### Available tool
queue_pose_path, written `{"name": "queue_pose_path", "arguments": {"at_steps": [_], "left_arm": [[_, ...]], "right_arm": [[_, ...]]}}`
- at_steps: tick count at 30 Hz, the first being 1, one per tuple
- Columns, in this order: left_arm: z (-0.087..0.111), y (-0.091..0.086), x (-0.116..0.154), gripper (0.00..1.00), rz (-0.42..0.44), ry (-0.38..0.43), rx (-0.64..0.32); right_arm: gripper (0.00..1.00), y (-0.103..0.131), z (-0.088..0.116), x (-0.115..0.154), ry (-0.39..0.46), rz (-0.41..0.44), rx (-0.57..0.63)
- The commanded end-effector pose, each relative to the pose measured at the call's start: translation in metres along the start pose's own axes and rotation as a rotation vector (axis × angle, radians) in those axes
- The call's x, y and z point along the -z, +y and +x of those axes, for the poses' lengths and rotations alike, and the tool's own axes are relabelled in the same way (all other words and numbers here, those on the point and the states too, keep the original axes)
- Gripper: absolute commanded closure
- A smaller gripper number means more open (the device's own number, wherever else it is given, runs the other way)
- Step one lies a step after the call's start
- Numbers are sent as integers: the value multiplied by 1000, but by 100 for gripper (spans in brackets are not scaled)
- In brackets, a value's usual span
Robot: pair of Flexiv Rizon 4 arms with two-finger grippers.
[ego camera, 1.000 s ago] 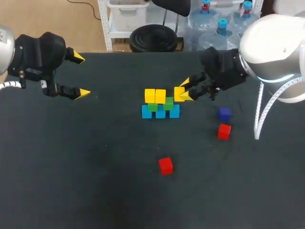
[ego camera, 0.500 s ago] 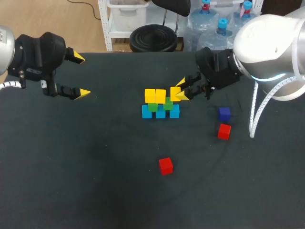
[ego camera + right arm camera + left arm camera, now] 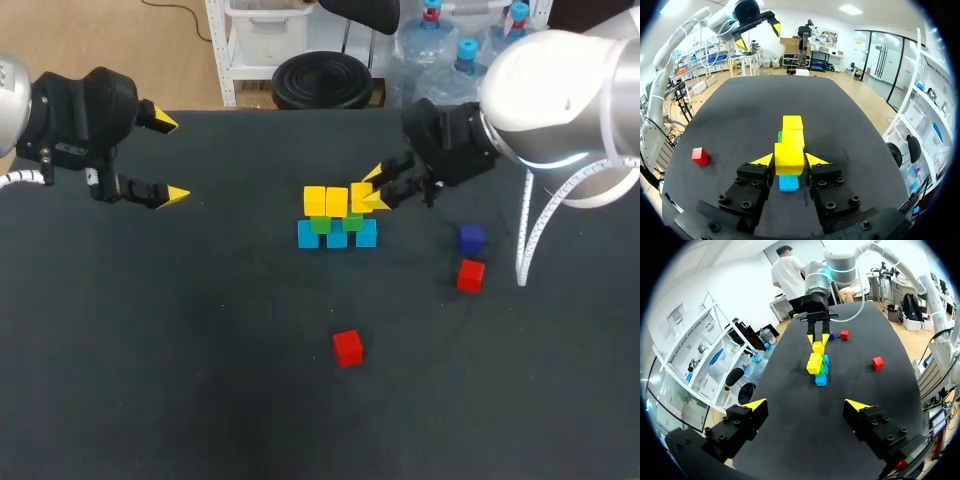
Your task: Place the blue cubes, place green cubes on the blue cubes, place the yellow cubes on the green cubes, then place the red cubes on the yellow cubes, and place purple cube on the red cubes.
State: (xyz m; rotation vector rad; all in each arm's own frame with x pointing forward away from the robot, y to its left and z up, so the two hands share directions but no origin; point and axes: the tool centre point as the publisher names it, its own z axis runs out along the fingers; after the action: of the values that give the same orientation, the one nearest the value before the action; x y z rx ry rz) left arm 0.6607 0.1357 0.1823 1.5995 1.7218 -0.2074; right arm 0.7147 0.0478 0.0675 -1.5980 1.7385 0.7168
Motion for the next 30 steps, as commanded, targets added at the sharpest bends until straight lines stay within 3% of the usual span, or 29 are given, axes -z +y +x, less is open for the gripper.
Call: {"name": "queue_pose_path", "arguments": {"at_steps": [1,30], "left_arm": [[2,0,1,0,-1,-10,-4],[2,0,1,0,-1,-10,-4]], "right_arm": [[100,-3,0,-2,0,-5,0],[100,-8,5,-10,3,-11,-20]]}}
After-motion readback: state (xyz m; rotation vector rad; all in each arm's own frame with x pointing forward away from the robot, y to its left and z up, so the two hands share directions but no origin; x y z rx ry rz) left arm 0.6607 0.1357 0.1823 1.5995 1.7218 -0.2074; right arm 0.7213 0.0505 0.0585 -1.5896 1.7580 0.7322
